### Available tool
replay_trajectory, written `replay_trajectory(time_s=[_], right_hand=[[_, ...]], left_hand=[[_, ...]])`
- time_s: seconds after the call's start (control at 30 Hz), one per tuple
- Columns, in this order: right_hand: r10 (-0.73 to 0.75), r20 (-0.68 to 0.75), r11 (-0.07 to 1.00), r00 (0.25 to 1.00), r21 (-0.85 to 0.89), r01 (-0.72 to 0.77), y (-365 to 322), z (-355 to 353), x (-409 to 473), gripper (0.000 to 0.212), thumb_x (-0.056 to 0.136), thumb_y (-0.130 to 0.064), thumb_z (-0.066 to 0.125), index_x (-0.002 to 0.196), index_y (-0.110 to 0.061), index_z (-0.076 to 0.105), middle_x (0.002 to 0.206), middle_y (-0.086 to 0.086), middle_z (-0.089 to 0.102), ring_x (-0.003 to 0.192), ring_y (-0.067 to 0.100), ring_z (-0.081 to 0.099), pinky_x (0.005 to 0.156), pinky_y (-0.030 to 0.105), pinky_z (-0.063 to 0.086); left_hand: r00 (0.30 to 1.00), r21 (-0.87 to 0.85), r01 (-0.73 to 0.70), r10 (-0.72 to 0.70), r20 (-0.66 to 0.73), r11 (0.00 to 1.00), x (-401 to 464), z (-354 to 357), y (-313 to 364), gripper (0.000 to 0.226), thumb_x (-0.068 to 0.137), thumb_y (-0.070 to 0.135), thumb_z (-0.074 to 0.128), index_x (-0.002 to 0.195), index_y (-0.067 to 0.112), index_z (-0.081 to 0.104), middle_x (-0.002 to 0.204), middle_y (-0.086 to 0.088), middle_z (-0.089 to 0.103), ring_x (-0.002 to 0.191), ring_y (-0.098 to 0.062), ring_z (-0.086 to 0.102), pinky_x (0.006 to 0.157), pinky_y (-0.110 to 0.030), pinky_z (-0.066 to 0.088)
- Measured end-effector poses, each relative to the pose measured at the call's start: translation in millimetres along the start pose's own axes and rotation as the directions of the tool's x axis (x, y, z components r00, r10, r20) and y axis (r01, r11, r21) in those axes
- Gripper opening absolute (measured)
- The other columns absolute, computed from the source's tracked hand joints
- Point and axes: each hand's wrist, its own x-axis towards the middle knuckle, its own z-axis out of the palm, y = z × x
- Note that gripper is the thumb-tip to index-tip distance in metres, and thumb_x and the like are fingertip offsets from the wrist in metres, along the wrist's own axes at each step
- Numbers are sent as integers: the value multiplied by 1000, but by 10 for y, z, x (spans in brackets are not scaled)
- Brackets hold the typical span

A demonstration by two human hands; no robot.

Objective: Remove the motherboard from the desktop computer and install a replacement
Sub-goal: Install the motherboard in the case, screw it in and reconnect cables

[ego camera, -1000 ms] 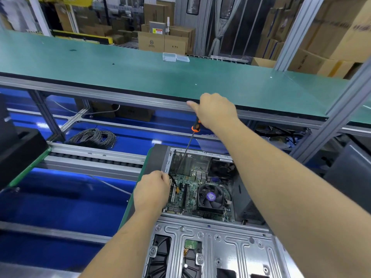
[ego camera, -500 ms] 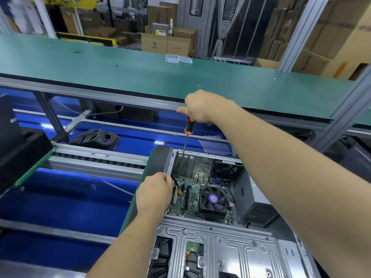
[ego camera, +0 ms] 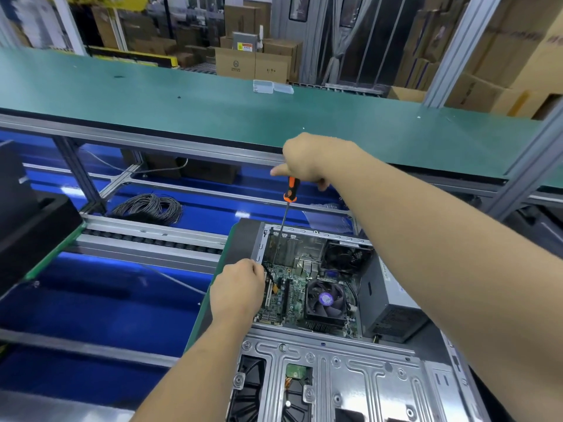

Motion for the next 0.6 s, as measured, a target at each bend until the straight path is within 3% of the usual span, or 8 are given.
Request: replay_trajectory(time_s=[0.1, 0.2, 0.27, 0.33, 0.43, 0.5, 0.53, 0.6], right_hand=[[-58, 61, 988, 996, 148, 49, -16, 10, 5, 32, 96, -39, 60, 115, -15, 50, 93, 1, 55, 63, 23, 63, 63, 38, 56], [-2, -5, 997, 1000, 74, 2, -30, 6, 19, 39, 101, -44, 49, 90, -6, 54, 75, 6, 58, 51, 22, 59, 52, 36, 51], [-52, 21, 991, 998, 126, 49, -37, 36, 55, 17, 100, -27, 51, 103, -11, 54, 89, 9, 62, 58, 27, 66, 61, 41, 58], [-67, 42, 988, 997, 140, 60, -62, 39, 33, 21, 97, -26, 56, 113, -15, 48, 94, 8, 58, 64, 31, 68, 63, 43, 59], [7, -46, 999, 999, 50, -5, -94, -15, 26, 34, 104, -36, 46, 85, -8, 53, 73, 11, 57, 51, 25, 61, 51, 36, 51], [-35, 9, 992, 999, 120, 33, -102, -17, 43, 17, 100, -22, 48, 105, -10, 59, 91, 14, 63, 57, 29, 68, 62, 42, 60], [-52, 37, 988, 998, 147, 46, -105, -18, 34, 21, 98, -20, 50, 117, -12, 55, 100, 13, 63, 62, 29, 70, 66, 43, 61], [-10, 45, 997, 999, 83, 7, -99, -7, 29, 30, 100, -34, 53, 112, -7, 53, 92, 13, 61, 60, 26, 66, 59, 41, 56]], left_hand=[[1000, -13, -1, 1, -4, 1000, 3, -7, 2, 45, 101, 28, 40, 57, 18, 39, 52, 2, 49, 43, -16, 39, 41, -27, 23], [1000, -14, -8, 8, -3, 1000, 2, -4, 10, 47, 101, 28, 40, 56, 18, 38, 51, 1, 48, 43, -16, 39, 40, -26, 22], [1000, -13, -10, 10, -5, 1000, 3, -3, 7, 47, 101, 28, 39, 56, 18, 39, 53, 1, 50, 44, -16, 40, 41, -26, 23], [1000, -10, -10, 10, -5, 1000, 7, -3, 8, 46, 102, 29, 38, 57, 18, 41, 55, 0, 52, 46, -17, 43, 42, -26, 25], [1000, -8, -17, 17, -1, 1000, 5, 2, 10, 46, 102, 30, 38, 58, 18, 43, 57, 0, 53, 48, -17, 45, 42, -27, 26], [1000, 0, -17, 17, -3, 1000, 3, -4, 11, 46, 102, 30, 37, 58, 18, 44, 57, 1, 53, 48, -16, 45, 42, -26, 25], [1000, 5, -19, 19, -4, 1000, 4, -4, 11, 46, 102, 30, 37, 58, 18, 43, 57, 1, 52, 47, -15, 45, 41, -26, 25], [1000, 5, -19, 19, -1, 1000, 2, -6, 8, 46, 102, 30, 37, 58, 18, 43, 56, 0, 52, 46, -15, 44, 41, -25, 24]])
